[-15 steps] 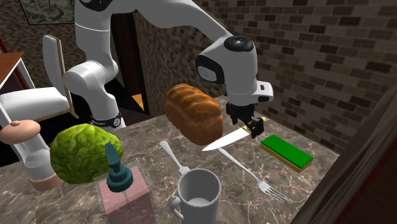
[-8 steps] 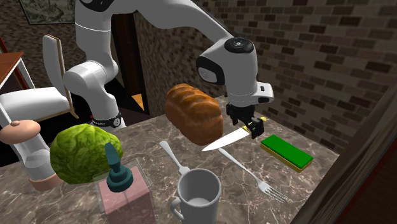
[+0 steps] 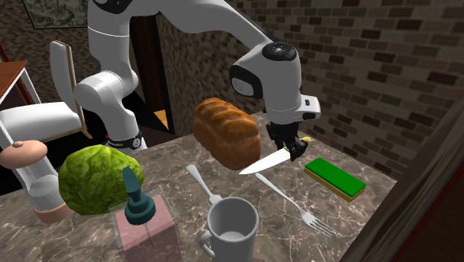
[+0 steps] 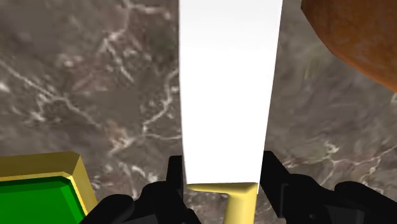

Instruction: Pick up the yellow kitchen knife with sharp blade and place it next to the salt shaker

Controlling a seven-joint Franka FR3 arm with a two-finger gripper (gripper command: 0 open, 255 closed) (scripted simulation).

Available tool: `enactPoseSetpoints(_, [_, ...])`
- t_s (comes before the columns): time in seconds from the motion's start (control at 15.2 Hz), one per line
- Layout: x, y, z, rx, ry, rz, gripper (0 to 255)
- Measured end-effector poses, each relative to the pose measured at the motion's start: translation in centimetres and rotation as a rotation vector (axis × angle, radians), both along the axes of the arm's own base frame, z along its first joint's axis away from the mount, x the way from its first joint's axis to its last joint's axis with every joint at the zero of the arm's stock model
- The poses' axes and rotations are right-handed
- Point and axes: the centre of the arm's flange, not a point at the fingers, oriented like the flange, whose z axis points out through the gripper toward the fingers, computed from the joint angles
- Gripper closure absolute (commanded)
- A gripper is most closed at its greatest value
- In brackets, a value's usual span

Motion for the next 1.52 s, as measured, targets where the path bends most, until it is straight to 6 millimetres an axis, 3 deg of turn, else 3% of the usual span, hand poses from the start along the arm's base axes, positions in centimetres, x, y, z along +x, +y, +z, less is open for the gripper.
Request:
enactPoseSetpoints(0.33, [-0.1,0.3,0.7,0.0,0.008,0.003,255])
enactPoseSetpoints(1.52, [-0.3,0.2,10.2,0.0,0.009,0.003,255])
